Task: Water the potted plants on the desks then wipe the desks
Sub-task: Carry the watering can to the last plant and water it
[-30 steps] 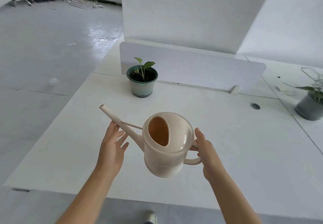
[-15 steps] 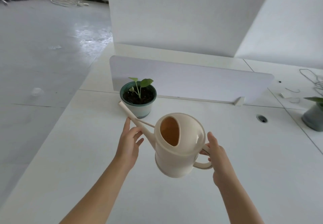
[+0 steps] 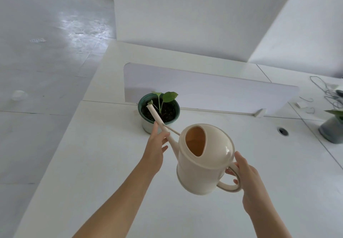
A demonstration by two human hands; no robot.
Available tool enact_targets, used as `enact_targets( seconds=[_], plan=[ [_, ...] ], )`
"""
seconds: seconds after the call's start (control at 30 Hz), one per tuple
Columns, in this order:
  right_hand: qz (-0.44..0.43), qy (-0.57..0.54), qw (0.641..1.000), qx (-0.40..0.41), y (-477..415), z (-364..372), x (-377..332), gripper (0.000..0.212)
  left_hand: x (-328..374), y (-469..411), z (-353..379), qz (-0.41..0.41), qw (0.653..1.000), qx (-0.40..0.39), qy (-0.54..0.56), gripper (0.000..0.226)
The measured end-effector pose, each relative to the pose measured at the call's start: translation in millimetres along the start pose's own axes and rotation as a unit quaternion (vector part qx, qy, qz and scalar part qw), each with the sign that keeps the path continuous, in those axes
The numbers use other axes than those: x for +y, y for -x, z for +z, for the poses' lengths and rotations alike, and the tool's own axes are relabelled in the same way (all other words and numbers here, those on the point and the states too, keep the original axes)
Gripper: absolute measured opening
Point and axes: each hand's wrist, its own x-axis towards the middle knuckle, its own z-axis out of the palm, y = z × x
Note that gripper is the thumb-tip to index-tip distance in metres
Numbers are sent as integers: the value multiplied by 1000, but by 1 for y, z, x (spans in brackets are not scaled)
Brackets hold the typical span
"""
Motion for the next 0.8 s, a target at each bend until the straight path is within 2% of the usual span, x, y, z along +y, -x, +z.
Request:
enact_targets(
  seconds=[0.3,0.8],
  plan=[
    [12,22,1000,4,5,4,-9,45,-6,-16,-1,-47,999,-6,-4,68],
    [-3,43,998,40,4,-17,-22,48,-3,-28,31,-71,996,-58,10,64]
  ],
)
